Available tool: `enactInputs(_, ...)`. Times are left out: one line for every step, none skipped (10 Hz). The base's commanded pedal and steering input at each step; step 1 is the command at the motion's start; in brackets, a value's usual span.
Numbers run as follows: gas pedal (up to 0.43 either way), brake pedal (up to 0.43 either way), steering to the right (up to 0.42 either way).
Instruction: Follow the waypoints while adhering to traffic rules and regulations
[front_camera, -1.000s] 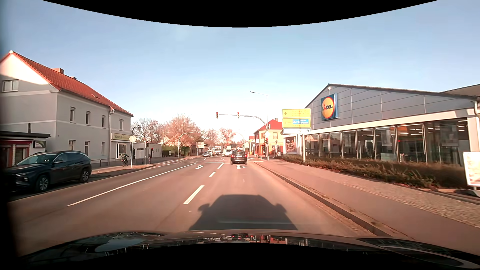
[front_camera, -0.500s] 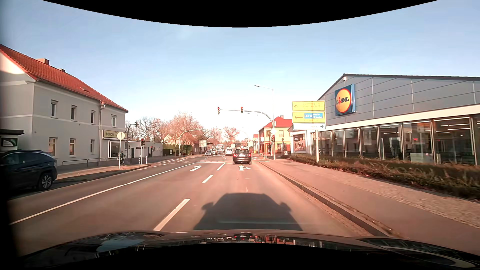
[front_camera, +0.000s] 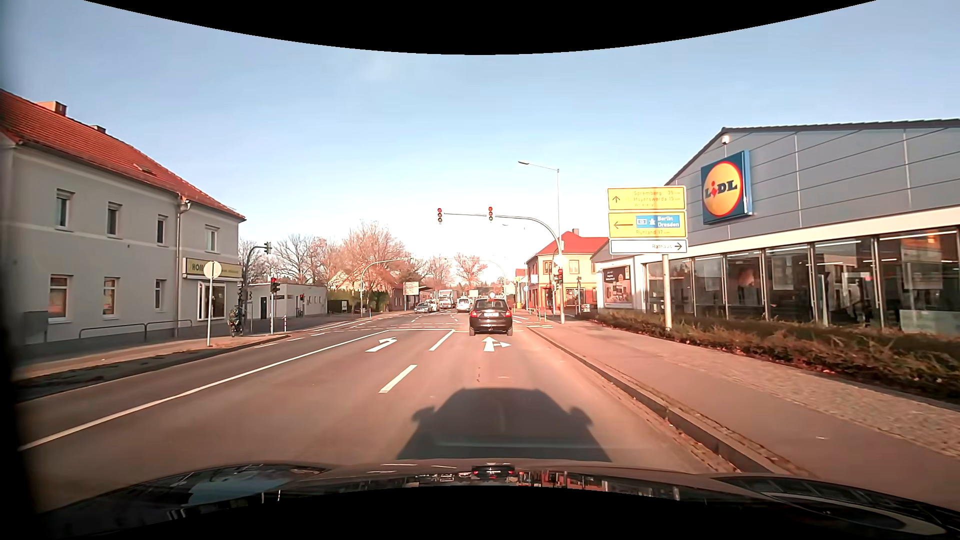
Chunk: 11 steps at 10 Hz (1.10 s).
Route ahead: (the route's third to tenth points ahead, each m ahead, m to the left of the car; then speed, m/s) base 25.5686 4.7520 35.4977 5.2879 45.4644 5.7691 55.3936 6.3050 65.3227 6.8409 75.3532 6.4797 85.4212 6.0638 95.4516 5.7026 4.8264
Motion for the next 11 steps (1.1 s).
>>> enactInputs(0.000,0.030,-0.033)
enactInputs(0.000,0.049,-0.033)
enactInputs(0.000,0.061,-0.032)
enactInputs(0.000,0.073,-0.029)
enactInputs(0.000,0.085,-0.025)
enactInputs(0.000,0.091,-0.020)
enactInputs(0.000,0.098,-0.017)
enactInputs(0.000,0.110,-0.013)
enactInputs(0.000,0.116,-0.009)
enactInputs(0.000,0.116,-0.006)
enactInputs(0.000,0.122,-0.006)
